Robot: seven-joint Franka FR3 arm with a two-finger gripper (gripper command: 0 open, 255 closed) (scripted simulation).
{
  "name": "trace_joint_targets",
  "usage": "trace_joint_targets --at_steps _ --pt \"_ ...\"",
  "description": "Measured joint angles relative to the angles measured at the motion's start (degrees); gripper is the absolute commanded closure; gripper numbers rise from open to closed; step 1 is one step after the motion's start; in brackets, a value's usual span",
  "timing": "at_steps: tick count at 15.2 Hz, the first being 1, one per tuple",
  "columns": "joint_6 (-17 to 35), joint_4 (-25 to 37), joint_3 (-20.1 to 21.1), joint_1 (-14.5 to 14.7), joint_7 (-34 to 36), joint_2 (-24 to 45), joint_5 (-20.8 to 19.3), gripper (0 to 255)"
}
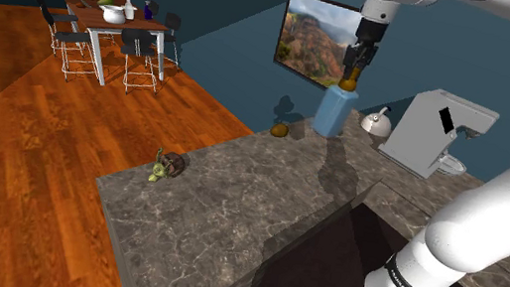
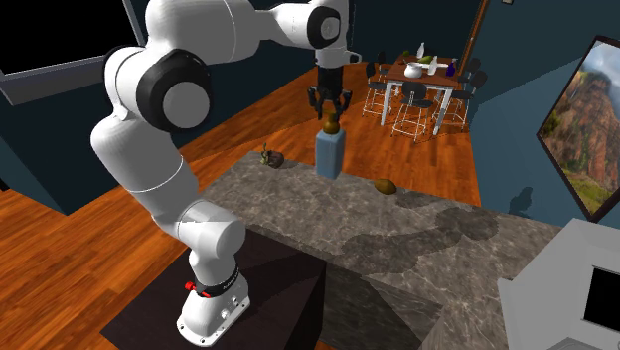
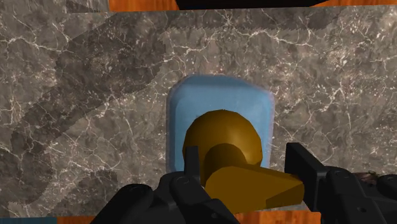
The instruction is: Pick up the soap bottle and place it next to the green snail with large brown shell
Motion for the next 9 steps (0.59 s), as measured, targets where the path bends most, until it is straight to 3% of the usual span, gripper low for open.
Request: trace_joint_targets --at_steps 9 --pt "2.12 2.16 6.95 4.92 11.55 4.73 1.96 255"
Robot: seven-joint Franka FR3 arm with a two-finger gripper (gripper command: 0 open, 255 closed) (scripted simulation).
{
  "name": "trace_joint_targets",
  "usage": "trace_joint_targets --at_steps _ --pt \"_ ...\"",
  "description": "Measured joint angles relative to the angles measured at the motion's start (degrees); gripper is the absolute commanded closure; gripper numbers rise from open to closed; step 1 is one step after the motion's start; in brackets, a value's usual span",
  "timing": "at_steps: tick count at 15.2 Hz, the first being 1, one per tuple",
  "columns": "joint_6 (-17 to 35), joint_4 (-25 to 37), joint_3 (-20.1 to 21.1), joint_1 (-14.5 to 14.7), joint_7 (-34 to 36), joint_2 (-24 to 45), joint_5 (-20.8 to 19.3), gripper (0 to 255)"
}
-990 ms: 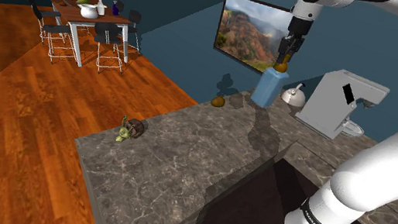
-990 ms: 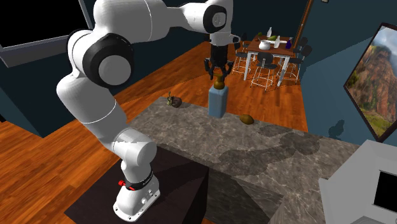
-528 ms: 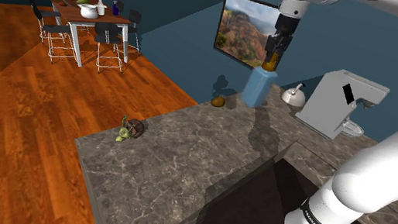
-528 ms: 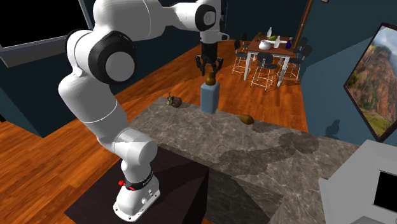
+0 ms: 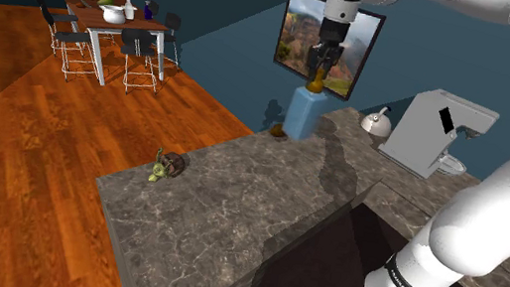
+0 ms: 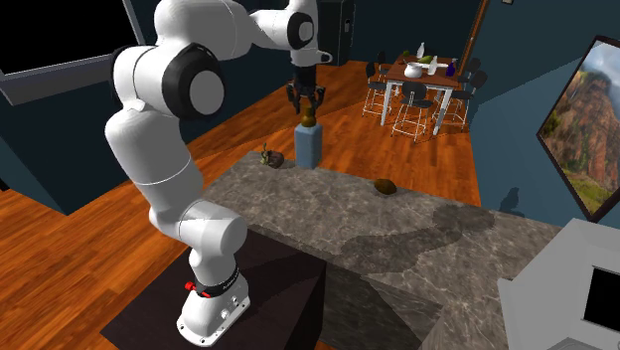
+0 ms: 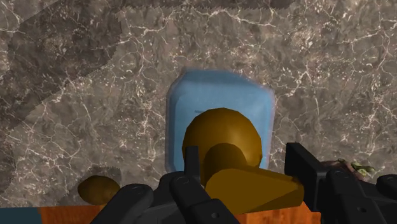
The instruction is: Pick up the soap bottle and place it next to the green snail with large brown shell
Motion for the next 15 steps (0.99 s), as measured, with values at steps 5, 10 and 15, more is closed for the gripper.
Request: trace_joint_targets --at_steps 5,10,15 --pt "1.3 2.94 3.43 2.77 6.09 4.32 0.65 255" --pt "1.75 7.16 6.62 5.72 12.21 9.1 0.78 255" --pt "0.82 15.32 9.08 8.59 17.56 16.45 0.3 255"
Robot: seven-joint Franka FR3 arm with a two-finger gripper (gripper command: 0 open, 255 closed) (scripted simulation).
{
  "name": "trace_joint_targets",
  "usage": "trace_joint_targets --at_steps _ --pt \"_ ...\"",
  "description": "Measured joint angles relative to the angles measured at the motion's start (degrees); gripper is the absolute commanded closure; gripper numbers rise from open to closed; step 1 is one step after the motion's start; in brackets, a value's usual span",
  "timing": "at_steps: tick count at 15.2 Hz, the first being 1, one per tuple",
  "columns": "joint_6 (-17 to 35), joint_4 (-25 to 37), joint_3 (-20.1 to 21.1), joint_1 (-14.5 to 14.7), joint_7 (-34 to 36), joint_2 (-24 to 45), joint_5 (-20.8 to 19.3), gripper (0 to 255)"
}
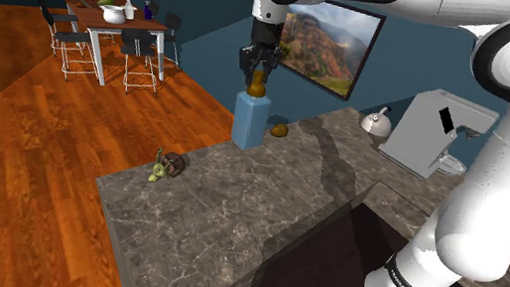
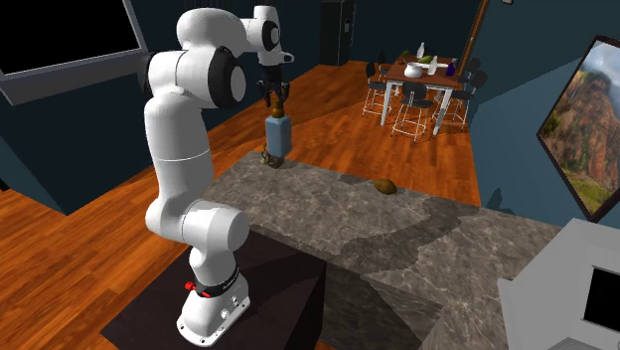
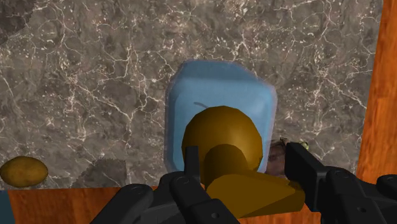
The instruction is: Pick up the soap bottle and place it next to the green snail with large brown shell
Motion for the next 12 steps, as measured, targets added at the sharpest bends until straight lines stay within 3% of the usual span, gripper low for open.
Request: trace_joint_targets --at_steps 5,11,12 --pt "-1.5 9.29 1.96 3.32 5.16 7.91 -0.99 255" --pt "-6.53 27.66 3.4 8.3 10.74 21.46 -2.81 255" --pt "-6.47 28.28 3.45 8.62 11.08 22.17 -2.91 255"
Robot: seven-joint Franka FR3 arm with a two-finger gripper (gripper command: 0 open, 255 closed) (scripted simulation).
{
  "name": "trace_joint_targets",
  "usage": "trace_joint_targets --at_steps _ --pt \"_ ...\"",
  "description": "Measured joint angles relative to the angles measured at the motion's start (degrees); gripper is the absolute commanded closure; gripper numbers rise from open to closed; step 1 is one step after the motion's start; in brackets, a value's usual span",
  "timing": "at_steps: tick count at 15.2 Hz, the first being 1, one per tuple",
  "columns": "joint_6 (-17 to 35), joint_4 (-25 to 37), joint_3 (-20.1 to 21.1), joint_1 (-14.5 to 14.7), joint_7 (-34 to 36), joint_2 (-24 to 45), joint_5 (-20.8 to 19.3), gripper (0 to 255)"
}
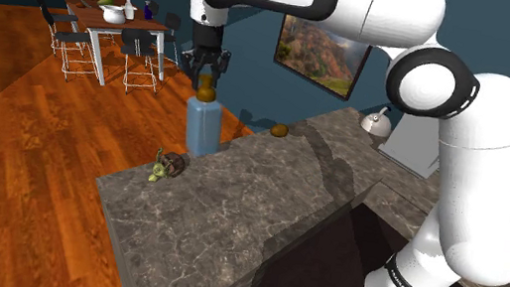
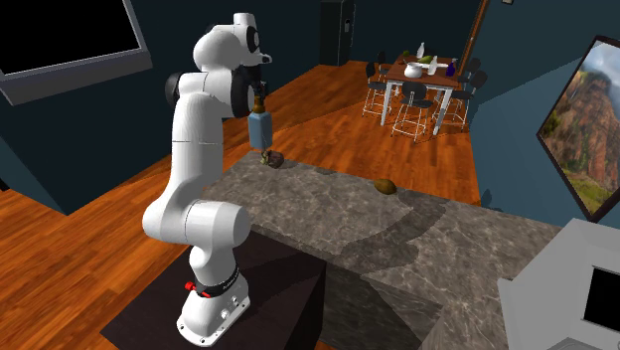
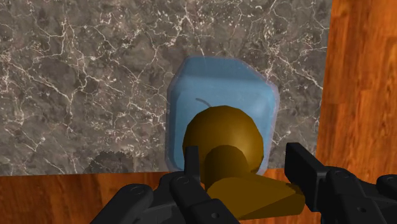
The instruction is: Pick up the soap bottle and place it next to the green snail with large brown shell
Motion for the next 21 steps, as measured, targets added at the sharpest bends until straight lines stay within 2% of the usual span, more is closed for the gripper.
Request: trace_joint_targets --at_steps 21 --pt "16.52 -17.5 -0.08 -0.58 0.72 -0.97 -0.08 255"
